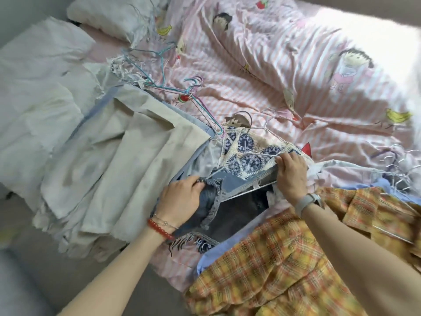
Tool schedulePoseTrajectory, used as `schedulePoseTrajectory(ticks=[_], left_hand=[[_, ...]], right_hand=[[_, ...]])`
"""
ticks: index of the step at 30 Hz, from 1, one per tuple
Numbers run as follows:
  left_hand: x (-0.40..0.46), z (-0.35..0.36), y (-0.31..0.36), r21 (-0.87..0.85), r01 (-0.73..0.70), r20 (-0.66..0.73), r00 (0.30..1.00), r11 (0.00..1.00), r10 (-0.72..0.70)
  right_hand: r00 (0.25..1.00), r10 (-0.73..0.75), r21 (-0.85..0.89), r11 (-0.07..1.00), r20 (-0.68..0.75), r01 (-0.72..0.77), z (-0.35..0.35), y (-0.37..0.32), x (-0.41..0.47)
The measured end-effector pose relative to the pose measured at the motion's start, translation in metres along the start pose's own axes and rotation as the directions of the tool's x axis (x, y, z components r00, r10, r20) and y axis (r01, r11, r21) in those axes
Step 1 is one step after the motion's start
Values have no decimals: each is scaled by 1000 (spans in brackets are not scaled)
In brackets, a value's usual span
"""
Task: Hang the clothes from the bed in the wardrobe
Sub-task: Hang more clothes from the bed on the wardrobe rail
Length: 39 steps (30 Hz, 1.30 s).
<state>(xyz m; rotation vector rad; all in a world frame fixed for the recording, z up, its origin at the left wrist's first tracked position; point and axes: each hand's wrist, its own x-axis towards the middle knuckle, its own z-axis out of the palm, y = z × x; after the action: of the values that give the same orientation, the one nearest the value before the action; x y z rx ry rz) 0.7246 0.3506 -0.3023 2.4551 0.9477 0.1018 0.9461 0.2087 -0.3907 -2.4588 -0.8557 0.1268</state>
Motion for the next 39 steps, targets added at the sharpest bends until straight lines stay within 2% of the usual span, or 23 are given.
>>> schedulePoseTrajectory(ticks=[6,10,13,16,17,19,21,23,24,26,30,34,39], left_hand=[[-65,-63,-32,-75,156,-148,975,985,-166],[-131,-109,-63,-96,227,-301,921,969,-246],[-189,-144,-84,-134,252,-448,847,959,-285],[-249,-175,-102,-129,263,-634,719,956,-283],[-269,-186,-108,-123,294,-692,660,948,-294],[-310,-206,-122,-100,391,-784,535,915,-315],[-353,-219,-138,-116,467,-825,447,877,-347],[-397,-225,-153,-133,507,-833,409,852,-373],[-419,-225,-160,-149,518,-834,392,842,-389],[-462,-227,-170,-236,526,-834,322,817,-448],[-542,-238,-176,-383,488,-864,110,784,-491],[-604,-245,-165,-444,503,-875,-64,741,-481],[-664,-265,-154,-480,565,-876,-265,671,-403]], right_hand=[[984,-162,15,986,-69,163,-22,-92,-21],[930,-342,25,937,-136,348,-34,-167,-46],[866,-473,50,873,-163,486,-40,-226,-76],[776,-591,109,776,-219,621,-51,-289,-110],[740,-636,140,730,-220,669,-55,-311,-122],[621,-762,218,585,-183,781,-64,-352,-146],[431,-896,238,397,-111,886,-65,-385,-174],[261,-965,273,244,-30,931,-58,-409,-205],[217,-976,305,204,-10,930,-53,-419,-222],[181,-980,321,146,-81,936,-43,-438,-257],[118,-956,277,41,-269,960,-33,-480,-316],[-76,-932,208,-158,-356,965,-33,-525,-361],[-310,-846,186,-421,-433,888,-41,-579,-412]])
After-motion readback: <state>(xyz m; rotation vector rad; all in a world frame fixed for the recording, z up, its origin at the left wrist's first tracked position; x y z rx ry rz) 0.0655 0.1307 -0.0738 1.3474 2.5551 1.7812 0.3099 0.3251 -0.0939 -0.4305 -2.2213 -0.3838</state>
